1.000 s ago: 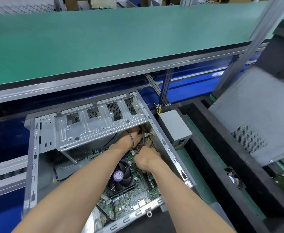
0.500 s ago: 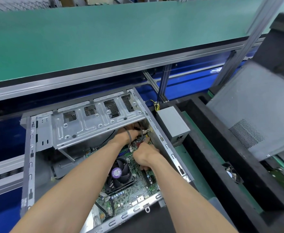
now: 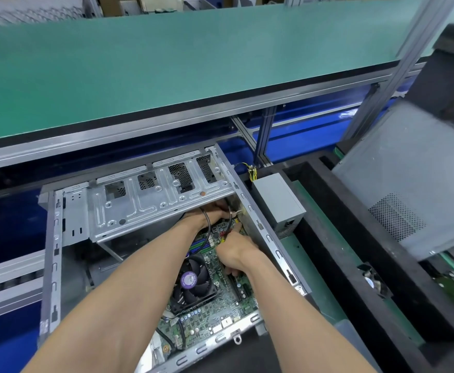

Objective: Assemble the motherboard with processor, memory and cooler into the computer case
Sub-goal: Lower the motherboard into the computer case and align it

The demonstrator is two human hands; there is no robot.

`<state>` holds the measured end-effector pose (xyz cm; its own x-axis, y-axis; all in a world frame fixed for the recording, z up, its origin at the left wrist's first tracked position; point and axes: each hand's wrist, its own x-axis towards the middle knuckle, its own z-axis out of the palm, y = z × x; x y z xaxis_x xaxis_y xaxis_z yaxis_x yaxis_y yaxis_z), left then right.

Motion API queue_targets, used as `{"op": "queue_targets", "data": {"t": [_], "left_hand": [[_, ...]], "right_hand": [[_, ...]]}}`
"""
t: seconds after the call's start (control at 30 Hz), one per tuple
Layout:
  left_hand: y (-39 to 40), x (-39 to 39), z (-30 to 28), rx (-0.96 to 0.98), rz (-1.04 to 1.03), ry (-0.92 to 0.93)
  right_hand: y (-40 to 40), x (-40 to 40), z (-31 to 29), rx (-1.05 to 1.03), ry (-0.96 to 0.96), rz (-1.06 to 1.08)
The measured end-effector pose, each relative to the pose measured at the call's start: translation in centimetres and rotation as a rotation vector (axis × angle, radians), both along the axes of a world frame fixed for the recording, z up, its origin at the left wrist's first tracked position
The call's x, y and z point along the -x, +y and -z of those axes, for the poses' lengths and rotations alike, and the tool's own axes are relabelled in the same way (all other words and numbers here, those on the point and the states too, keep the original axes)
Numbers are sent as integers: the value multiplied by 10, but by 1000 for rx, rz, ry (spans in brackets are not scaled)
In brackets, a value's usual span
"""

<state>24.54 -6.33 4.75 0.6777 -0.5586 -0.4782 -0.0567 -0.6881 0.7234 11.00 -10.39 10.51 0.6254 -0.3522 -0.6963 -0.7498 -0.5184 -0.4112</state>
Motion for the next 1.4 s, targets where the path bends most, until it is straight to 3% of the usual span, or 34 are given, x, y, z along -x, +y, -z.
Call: {"op": "queue_targets", "data": {"t": [0.33,0.43,0.6,0.77,0.9,1.1,1.4], "left_hand": [[-2,2,-9,-91,42,-98],[-1,8,-12,-144,62,-121],[-1,8,-8,-63,-21,-178],[0,8,-9,-56,-28,-219],[0,16,-17,-222,89,-197],[62,31,-42,-201,121,-157],[124,58,-72,202,48,4]], "right_hand": [[1,-2,1,-64,-16,78],[-1,-3,0,-100,-105,200],[-8,-4,3,-162,-234,337],[-8,-5,6,-137,-266,346],[-9,-8,9,-143,-277,340],[-8,-11,9,-163,-264,354],[-7,-8,9,-46,-355,239]]}}
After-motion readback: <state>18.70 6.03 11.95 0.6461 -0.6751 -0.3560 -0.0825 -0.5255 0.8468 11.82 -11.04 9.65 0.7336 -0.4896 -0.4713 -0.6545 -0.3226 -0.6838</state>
